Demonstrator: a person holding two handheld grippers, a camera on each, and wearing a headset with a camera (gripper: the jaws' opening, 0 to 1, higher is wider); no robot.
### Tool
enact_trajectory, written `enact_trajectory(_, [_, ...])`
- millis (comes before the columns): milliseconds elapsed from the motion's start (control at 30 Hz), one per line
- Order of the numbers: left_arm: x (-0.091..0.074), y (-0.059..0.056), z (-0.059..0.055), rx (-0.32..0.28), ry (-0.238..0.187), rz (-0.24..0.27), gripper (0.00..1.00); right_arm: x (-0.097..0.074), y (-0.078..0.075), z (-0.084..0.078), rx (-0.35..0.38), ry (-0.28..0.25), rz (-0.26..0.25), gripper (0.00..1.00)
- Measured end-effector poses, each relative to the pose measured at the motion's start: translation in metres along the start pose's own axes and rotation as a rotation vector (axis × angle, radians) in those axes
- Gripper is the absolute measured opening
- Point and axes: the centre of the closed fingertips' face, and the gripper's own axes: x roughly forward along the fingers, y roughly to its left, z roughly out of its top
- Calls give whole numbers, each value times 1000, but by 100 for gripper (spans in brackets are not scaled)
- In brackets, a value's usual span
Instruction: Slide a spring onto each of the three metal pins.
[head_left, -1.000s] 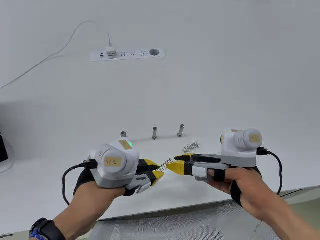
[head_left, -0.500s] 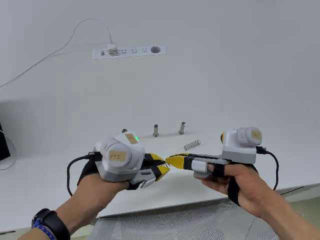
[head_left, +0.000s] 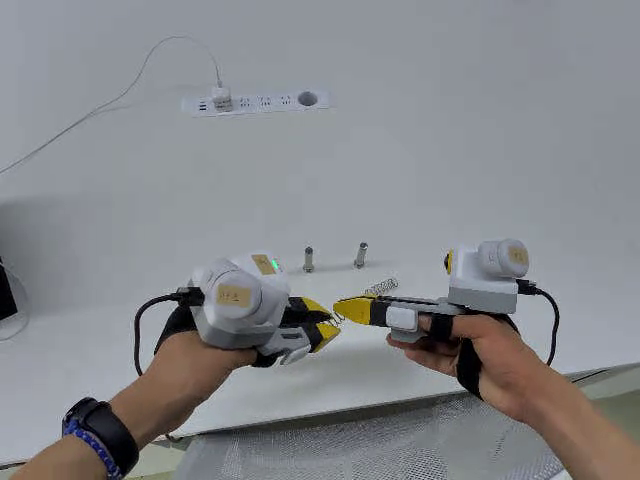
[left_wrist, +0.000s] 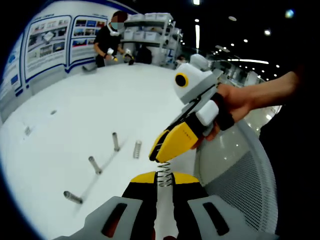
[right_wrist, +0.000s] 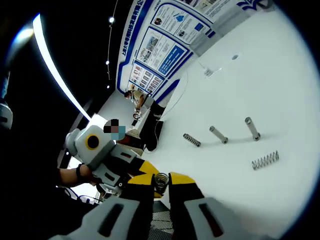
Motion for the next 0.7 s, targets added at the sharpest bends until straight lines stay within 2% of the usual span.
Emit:
enact_trajectory(200, [-2,2,10,-5,-23,-18,10,-2,5,8,-78,40,-4,12])
enact_trajectory(367, [-2,1,16,8,-36,-46,10,-3,13,11,-244,156,-11,12])
enact_trajectory(500, [-4,-1,22,28,-48,-74,10,-4,25,12,-387,269,-3,12])
enact_trajectory(700, [-5,-3,31,67,-67,-106,10,-6,37,12,-536,410,22,12])
